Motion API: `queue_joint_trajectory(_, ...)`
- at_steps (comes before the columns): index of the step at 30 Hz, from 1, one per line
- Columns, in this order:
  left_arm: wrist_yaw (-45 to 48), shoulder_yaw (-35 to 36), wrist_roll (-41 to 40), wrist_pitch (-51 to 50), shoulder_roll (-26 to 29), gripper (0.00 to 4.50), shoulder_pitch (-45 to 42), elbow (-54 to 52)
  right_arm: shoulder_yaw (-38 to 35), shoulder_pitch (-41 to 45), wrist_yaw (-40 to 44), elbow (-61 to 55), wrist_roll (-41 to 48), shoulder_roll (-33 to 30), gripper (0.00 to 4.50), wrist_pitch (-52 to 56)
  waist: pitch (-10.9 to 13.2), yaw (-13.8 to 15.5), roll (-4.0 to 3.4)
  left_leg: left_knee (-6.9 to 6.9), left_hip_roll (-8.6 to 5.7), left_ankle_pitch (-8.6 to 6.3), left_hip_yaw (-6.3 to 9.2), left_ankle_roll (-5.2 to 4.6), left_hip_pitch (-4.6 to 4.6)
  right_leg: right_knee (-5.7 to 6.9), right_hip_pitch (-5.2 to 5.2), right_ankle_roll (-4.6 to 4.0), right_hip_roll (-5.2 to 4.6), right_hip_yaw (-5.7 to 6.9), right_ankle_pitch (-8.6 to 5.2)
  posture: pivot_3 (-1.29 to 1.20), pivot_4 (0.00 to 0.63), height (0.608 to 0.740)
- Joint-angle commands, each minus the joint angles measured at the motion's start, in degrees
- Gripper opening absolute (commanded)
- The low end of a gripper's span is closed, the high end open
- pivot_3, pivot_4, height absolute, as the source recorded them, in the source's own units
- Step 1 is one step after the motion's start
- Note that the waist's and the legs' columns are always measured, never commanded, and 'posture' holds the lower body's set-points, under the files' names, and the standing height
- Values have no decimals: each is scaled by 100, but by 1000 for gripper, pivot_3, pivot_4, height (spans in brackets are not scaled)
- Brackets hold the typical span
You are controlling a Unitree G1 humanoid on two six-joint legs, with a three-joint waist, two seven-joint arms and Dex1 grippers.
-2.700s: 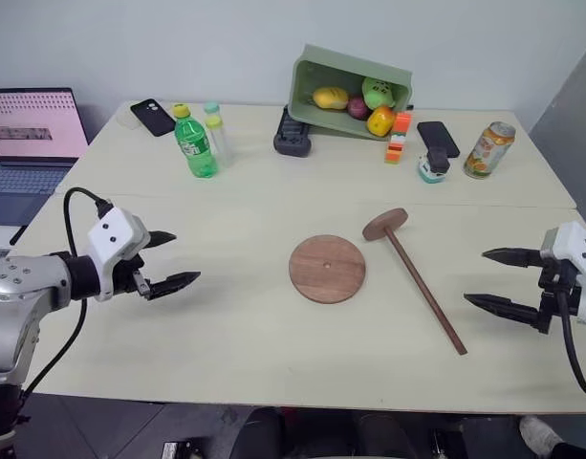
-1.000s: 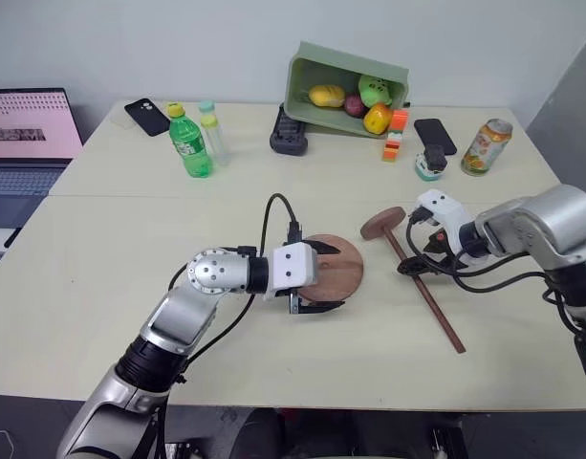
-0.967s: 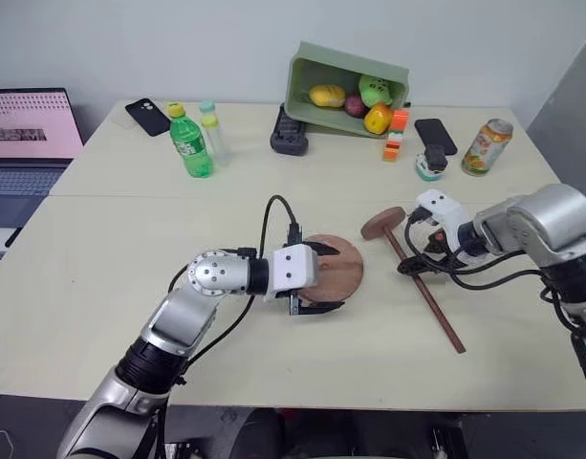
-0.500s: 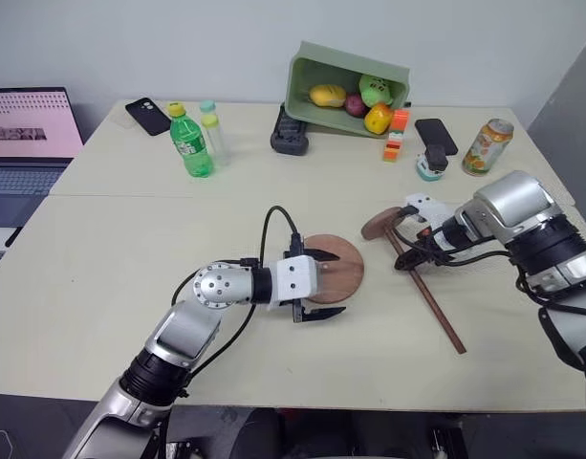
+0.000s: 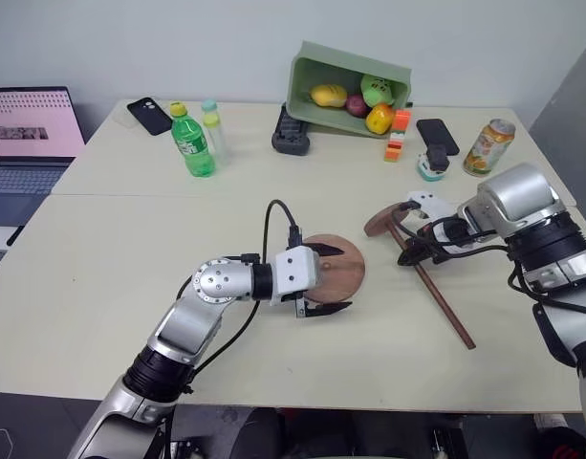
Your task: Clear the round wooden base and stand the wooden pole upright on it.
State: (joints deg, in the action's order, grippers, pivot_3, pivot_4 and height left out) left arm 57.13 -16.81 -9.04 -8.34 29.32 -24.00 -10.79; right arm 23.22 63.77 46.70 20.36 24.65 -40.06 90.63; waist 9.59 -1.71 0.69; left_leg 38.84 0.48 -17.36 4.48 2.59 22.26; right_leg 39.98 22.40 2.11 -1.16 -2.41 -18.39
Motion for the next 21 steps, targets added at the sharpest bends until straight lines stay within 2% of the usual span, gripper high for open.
queue_joint_trajectory(1,178,653,-478,-257,359,4500,-33,-168,-1076,285,-207,-1326,279,-43,238,10,0,-20,-2,0,3,0,1,0,7,1,7,0,0,0,0,0,150,740)
queue_joint_trajectory(6,405,1458,-1498,-971,748,4500,136,-452,-2596,210,-751,-2737,513,700,238,-506,-1,-38,-4,8,11,2,-3,3,65,35,82,0,1,-1,0,0,150,740)
queue_joint_trajectory(9,489,1926,-2148,-1364,903,4500,240,-683,-3410,-393,-765,-3724,979,1362,238,-1462,-4,-27,1,9,14,2,4,3,70,33,82,0,1,5,0,0,150,740)
queue_joint_trajectory(13,597,2380,-2384,-1315,1119,4500,400,-616,-3409,-957,-1246,-4485,799,1876,238,-2596,-8,-8,7,12,-1,3,3,4,68,35,77,0,0,5,0,0,150,740)
queue_joint_trajectory(15,621,2505,-2295,-1150,1208,4500,489,-429,-3146,-1332,-1195,-4695,542,2002,238,-3549,-8,-16,7,17,-2,4,-5,5,65,43,79,0,-2,-2,1,0,150,740)
queue_joint_trajectory(19,1022,1993,-1333,-482,1759,4500,754,-132,-2566,-2096,-1053,-4853,257,2240,238,-4819,-8,-41,4,13,5,5,-4,6,56,44,78,0,1,-1,0,0,150,740)
queue_joint_trajectory(21,1065,1772,-1090,-352,1862,4500,762,-114,-2323,-2416,-1058,-4733,58,2347,238,-5343,-6,-60,2,10,7,5,-4,7,56,47,81,0,3,-1,0,0,150,740)
